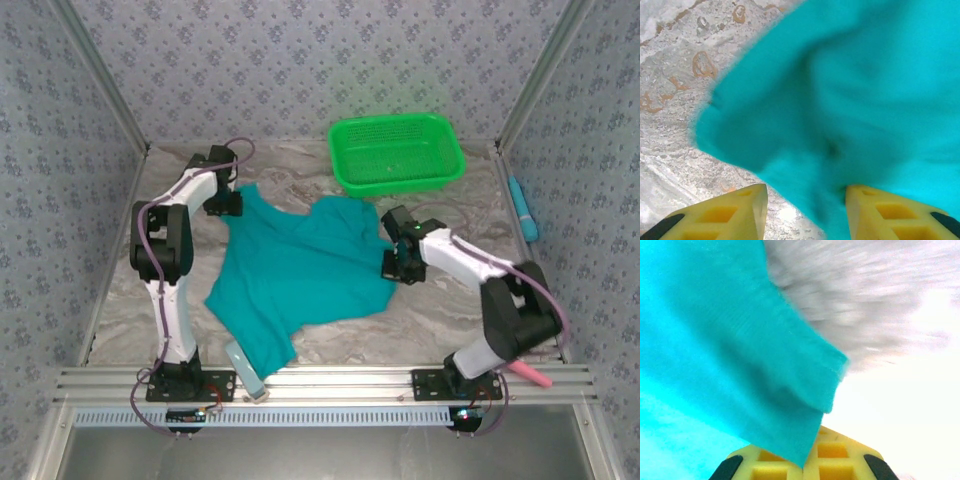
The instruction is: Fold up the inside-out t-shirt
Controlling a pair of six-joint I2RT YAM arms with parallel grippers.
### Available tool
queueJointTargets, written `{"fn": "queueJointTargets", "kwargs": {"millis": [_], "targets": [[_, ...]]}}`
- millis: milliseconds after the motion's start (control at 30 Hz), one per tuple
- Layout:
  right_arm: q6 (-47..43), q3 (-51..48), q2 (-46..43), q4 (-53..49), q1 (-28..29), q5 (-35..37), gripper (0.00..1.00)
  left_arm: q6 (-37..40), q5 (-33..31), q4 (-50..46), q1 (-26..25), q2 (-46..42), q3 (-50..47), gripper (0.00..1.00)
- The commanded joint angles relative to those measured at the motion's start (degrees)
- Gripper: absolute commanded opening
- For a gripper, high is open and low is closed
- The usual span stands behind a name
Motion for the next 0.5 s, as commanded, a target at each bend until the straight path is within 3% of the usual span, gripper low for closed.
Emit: {"fn": "queueJointTargets", "kwargs": {"millis": [0, 67, 100, 133, 167, 200, 333, 467], "targets": [[8.68, 7.24, -7.17, -17.18, 5.1, 19.17, 0.0, 3.54, -0.69, -1.06, -1.22, -0.55, 0.73, 0.45], [9.52, 8.23, -5.48, -13.31, 7.28, 13.32, 0.0, 3.68, -0.04, -0.16, -1.31, -0.52, 0.82, 0.46], [9.26, 7.5, -4.05, -9.62, 8.38, 9.52, 0.09, 3.64, 0.13, 0.32, -1.25, -0.28, 0.97, 0.46], [6.86, 6.35, -2.51, -5.14, 8.83, 4.28, 0.32, 3.47, 0.21, 0.7, -1.14, 0.16, 1.43, 0.46], [7.17, 6.09, -1.06, -3.96, 8.42, 1.06, 0.45, 3.2, 0.33, 0.43, -1.05, 0.48, 2.15, 0.47], [7.01, 6.1, 0.12, -3.7, 7.38, -1.21, 0.49, 3.0, 0.76, 0.03, -1.05, 0.86, 3.08, 0.47], [0.97, 3.44, -3.13, -6.24, 3.52, -3.49, 0.54, 1.28, 4.37, 0.38, -1.05, 0.56, 3.76, 0.46], [-2.44, -3.3, -9.42, -7.24, -5.83, -7.76, 0.55, -0.84, 10.34, 0.64, -1.13, 1.09, 2.87, 0.45]]}}
